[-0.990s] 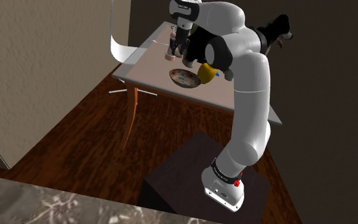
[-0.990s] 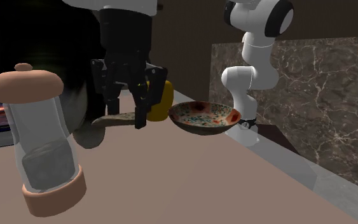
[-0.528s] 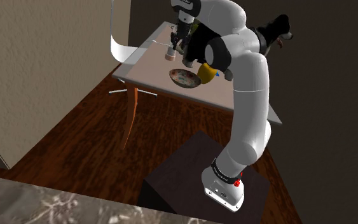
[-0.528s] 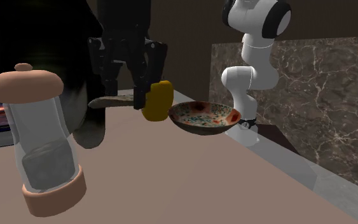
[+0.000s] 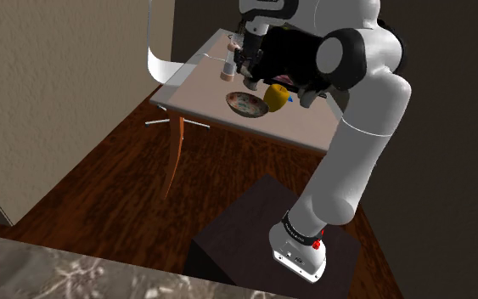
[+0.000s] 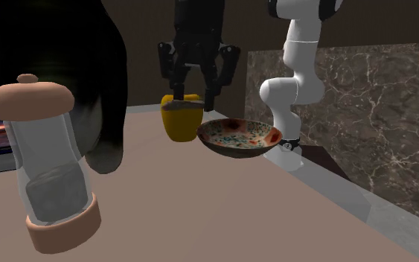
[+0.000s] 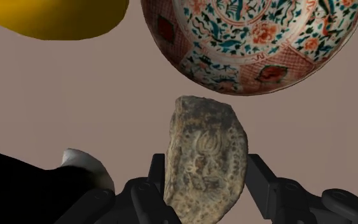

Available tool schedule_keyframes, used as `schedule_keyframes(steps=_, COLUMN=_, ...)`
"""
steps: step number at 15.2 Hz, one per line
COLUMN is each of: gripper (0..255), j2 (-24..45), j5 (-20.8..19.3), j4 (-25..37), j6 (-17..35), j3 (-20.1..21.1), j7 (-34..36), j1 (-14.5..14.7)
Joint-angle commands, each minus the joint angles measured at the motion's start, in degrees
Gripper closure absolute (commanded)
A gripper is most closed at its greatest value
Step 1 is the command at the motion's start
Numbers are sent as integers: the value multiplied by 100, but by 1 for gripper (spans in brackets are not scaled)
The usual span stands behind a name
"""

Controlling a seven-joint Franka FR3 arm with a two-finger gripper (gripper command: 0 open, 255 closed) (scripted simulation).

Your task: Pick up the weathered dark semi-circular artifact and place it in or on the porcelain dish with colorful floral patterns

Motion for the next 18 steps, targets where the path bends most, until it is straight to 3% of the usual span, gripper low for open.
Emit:
schedule_keyframes(steps=1, gripper=255, j2=-672, j5=-471, j4=-672, j6=144, j3=3, j7=320, j1=286)
schedule_keyframes(steps=5, gripper=255, j2=-1872, j5=-1287, j4=-1726, j6=212, j3=274, j7=1015, j1=503)
schedule_keyframes(steps=9, gripper=255, j2=-3031, j5=-1896, j4=-2691, j6=83, j3=752, j7=1675, j1=439)
schedule_keyframes(steps=18, gripper=255, j2=-2962, j5=-1940, j4=-3325, j6=779, j3=660, j7=1716, j1=385)
